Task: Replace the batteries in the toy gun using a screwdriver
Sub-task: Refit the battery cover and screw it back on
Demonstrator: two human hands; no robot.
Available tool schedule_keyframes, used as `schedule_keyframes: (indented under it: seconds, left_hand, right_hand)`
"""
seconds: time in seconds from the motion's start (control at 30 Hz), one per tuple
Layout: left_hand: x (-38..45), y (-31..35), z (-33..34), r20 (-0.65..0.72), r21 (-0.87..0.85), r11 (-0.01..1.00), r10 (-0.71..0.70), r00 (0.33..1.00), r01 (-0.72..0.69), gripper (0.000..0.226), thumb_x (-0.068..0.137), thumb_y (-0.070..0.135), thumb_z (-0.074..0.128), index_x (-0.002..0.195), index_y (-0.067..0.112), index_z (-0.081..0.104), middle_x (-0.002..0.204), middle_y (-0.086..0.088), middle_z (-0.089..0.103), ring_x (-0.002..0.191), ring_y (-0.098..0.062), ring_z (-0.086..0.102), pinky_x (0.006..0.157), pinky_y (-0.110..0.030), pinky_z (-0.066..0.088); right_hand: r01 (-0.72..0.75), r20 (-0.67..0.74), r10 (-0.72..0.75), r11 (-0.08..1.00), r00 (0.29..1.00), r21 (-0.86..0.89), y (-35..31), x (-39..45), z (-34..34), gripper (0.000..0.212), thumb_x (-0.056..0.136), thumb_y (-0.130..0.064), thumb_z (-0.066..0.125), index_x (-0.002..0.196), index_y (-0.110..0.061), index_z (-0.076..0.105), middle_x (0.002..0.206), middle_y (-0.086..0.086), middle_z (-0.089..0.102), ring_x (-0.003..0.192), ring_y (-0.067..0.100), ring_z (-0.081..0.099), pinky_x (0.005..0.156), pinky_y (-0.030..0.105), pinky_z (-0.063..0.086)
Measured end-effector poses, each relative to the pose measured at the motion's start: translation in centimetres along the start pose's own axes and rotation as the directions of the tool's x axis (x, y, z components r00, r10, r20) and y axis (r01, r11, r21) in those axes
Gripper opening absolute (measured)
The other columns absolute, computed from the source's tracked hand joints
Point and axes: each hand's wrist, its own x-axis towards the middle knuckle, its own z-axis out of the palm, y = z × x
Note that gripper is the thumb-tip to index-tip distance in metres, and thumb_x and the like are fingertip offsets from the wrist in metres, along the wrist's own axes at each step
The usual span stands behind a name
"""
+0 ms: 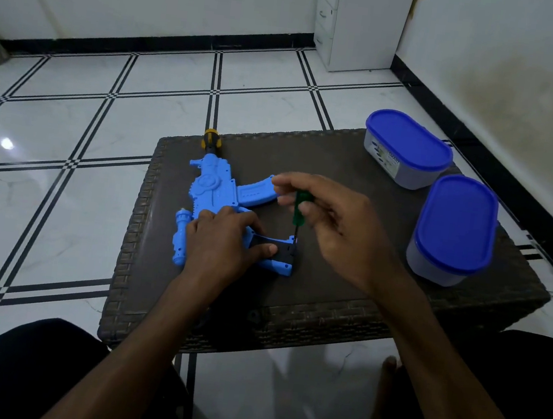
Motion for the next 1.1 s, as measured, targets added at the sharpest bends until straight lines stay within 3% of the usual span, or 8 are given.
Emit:
schedule_keyframes:
  seconds: [0.13, 0.3, 0.4, 0.53, 0.73, 0.87, 0.97, 1.1]
  left_hand:
    - [-0.01, 0.08, -0.04, 0.001, 0.018, 1.000, 0.002, 1.000, -0.002, 0.033, 0.075, 0.060, 0.066, 0.099, 0.038, 0.063, 0.104, 0.006, 0.055, 0.107, -0.026, 0.047, 0.088, -0.040, 0.031]
    - [-0.12, 0.25, -0.17, 0.006, 0.005, 1.000, -0.008, 1.000, 0.008, 0.032, 0.076, 0.059, 0.067, 0.099, 0.038, 0.063, 0.103, 0.006, 0.053, 0.108, -0.026, 0.045, 0.090, -0.040, 0.031]
    - [-0.13, 0.26, -0.18, 0.005, 0.009, 1.000, -0.012, 1.000, 0.012, 0.033, 0.076, 0.060, 0.067, 0.100, 0.038, 0.064, 0.106, 0.005, 0.055, 0.109, -0.026, 0.045, 0.090, -0.039, 0.031]
    - [-0.15, 0.27, -0.19, 0.011, 0.012, 1.000, -0.013, 1.000, 0.013, 0.035, 0.076, 0.060, 0.067, 0.103, 0.037, 0.065, 0.108, 0.004, 0.056, 0.110, -0.026, 0.044, 0.088, -0.038, 0.029]
    - [-0.16, 0.33, -0.30, 0.018, 0.008, 1.000, -0.010, 1.000, 0.010, 0.034, 0.077, 0.059, 0.066, 0.103, 0.038, 0.064, 0.106, 0.005, 0.054, 0.109, -0.025, 0.044, 0.089, -0.039, 0.030]
    - [-0.14, 0.30, -0.30, 0.022, 0.004, 1.000, -0.015, 1.000, 0.015, 0.034, 0.077, 0.059, 0.066, 0.103, 0.038, 0.064, 0.105, 0.006, 0.053, 0.110, -0.025, 0.043, 0.091, -0.039, 0.030]
    - [-0.17, 0.29, -0.27, 0.018, 0.001, 1.000, -0.009, 1.000, 0.009, 0.033, 0.077, 0.059, 0.066, 0.103, 0.038, 0.063, 0.107, 0.005, 0.054, 0.110, -0.025, 0.043, 0.090, -0.039, 0.030]
    - [-0.15, 0.18, -0.23, 0.011, -0.004, 1.000, 0.000, 1.000, 0.000, 0.031, 0.077, 0.059, 0.067, 0.100, 0.039, 0.063, 0.104, 0.006, 0.053, 0.109, -0.025, 0.044, 0.087, -0.037, 0.029]
  right_hand:
    - [0.051, -0.031, -0.054, 0.994, 0.998, -0.092, 0.01, 0.15, -0.07, 0.035, 0.088, 0.004, 0.058, 0.119, -0.011, 0.067, 0.095, 0.006, 0.066, 0.088, 0.018, 0.065, 0.077, 0.039, 0.055]
    - [0.039, -0.087, -0.060, 0.974, 0.994, -0.222, 0.39, 0.51, 0.01, 0.027, 0.089, -0.010, 0.067, 0.115, -0.017, 0.069, 0.093, 0.001, 0.062, 0.080, 0.018, 0.062, 0.070, 0.039, 0.053]
    - [0.042, -0.078, -0.058, 0.978, 0.995, -0.202, 0.23, 0.27, 0.09, 0.029, 0.093, -0.011, 0.061, 0.122, -0.015, 0.065, 0.104, -0.001, 0.062, 0.093, 0.012, 0.062, 0.079, 0.036, 0.054]
    - [0.010, -0.013, -0.010, 0.999, 1.000, -0.030, -0.22, -0.03, -0.08, 0.038, 0.097, 0.005, 0.044, 0.129, -0.007, 0.060, 0.125, 0.002, 0.062, 0.116, 0.014, 0.061, 0.094, 0.039, 0.052]
    - [-0.009, -0.089, -0.001, 0.994, 0.996, -0.110, 0.11, 0.07, -0.01, 0.024, 0.092, -0.008, 0.061, 0.114, -0.014, 0.069, 0.093, 0.005, 0.066, 0.086, 0.018, 0.065, 0.074, 0.040, 0.055]
    - [-0.024, -0.167, -0.017, 0.970, 0.986, -0.241, 0.42, 0.25, 0.25, 0.021, 0.090, -0.018, 0.068, 0.110, -0.016, 0.070, 0.090, 0.002, 0.062, 0.075, 0.016, 0.060, 0.066, 0.034, 0.052]
    - [-0.004, -0.153, -0.035, 0.969, 0.988, -0.247, 0.41, 0.10, 0.57, 0.027, 0.095, -0.017, 0.060, 0.122, -0.014, 0.062, 0.104, -0.005, 0.061, 0.090, 0.010, 0.061, 0.076, 0.032, 0.053]
    - [0.007, -0.061, -0.011, 0.997, 0.998, -0.071, 0.03, -0.12, 0.40, 0.039, 0.098, -0.001, 0.043, 0.134, -0.007, 0.055, 0.125, 0.003, 0.063, 0.115, 0.010, 0.060, 0.094, 0.032, 0.052]
